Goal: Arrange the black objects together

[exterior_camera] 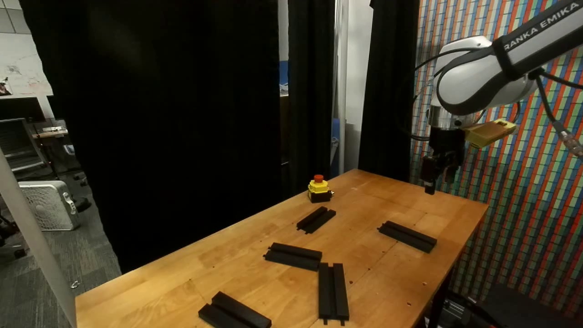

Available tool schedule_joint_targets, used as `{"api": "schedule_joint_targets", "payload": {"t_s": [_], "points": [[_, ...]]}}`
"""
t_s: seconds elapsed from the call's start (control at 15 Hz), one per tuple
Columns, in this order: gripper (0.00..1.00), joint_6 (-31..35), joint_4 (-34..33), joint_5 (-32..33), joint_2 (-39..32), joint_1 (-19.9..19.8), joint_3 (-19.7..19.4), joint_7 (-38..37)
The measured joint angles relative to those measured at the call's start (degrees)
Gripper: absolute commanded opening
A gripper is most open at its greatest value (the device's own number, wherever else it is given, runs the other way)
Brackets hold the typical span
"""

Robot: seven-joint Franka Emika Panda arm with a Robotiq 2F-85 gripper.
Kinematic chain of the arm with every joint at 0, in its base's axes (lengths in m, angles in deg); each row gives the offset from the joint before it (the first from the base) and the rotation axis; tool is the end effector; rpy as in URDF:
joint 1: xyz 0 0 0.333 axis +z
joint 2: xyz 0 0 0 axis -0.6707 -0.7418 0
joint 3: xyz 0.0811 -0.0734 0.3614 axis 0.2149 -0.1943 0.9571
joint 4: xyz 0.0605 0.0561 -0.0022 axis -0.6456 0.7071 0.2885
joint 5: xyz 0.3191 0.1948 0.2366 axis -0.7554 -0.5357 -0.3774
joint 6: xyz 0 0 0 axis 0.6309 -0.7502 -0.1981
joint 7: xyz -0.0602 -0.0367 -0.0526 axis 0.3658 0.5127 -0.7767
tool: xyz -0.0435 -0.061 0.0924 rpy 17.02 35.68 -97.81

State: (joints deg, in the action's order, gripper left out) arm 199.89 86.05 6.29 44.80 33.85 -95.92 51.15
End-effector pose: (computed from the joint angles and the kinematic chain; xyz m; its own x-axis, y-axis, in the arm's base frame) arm 0.3716 -0.1404 0.4155 0.9999 -0.0134 0.0034 -0.0136 -0.9961 0.0868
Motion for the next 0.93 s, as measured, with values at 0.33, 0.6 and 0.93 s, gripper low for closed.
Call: {"api": "schedule_joint_targets", "payload": {"t_s": [0.33, 0.6, 0.93], "points": [[1.0, 6.4, 2.0, 0.0, -6.4, 0.2, 0.1, 1.1], [1.0, 12.0, 3.0, 0.0, -11.3, 0.2, 0.1, 2.7], [1.0, 18.5, 4.7, 0.0, -15.0, 0.2, 0.0, 5.4]]}}
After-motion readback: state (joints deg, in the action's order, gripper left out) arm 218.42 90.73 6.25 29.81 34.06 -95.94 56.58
